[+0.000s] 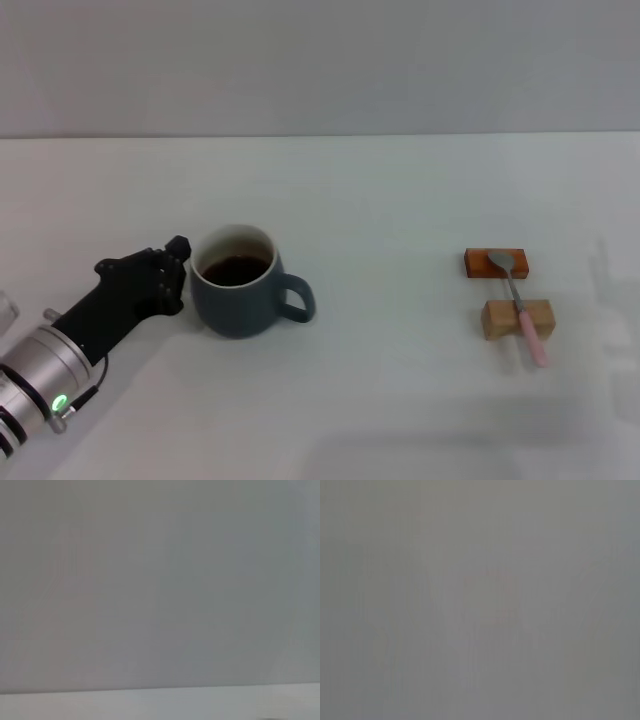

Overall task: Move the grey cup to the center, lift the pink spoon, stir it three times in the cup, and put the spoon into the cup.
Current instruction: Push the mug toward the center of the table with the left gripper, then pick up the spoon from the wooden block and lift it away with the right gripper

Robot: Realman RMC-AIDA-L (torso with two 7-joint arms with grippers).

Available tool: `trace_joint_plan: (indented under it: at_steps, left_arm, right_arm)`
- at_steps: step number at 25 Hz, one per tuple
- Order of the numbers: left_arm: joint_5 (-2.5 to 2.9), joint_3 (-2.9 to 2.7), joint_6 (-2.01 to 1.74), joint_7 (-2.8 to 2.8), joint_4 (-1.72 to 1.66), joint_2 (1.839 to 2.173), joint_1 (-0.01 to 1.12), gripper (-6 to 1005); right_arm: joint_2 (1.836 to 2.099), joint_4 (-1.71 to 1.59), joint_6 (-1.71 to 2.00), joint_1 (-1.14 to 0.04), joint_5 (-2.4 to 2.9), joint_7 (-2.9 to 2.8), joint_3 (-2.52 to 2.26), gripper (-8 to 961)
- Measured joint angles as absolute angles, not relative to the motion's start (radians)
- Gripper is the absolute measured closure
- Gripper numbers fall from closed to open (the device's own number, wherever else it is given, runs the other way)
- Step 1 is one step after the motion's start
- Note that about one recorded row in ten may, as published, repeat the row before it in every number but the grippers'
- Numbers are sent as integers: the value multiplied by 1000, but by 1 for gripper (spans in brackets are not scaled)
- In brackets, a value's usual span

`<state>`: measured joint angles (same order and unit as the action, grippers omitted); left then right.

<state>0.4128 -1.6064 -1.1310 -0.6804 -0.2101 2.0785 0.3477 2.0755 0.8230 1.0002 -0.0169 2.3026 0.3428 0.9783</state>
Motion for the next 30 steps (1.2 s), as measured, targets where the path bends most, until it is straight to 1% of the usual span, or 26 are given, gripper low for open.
trace_joint_plan:
  at_steps: [13, 20, 26, 30]
  left_arm:
    - [393, -1627, -1137, -714, -223, 2077, 330, 981]
    - [376, -1418, -1108, -661, -268, 2052, 289, 981]
    - [379, -1222, -1056, -608, -291, 2017, 271, 981]
    - [380, -1165, -1048, -588, -317, 2008, 255, 981]
  right_arm:
    - [2075, 839, 994, -12, 2303, 344, 973, 322]
    - [2079, 930, 977, 58, 2291, 430, 952, 321]
    - [2078, 1068, 905, 155, 2288, 447, 912, 321]
    - [2078, 1108, 885, 192, 2288, 464, 855, 321]
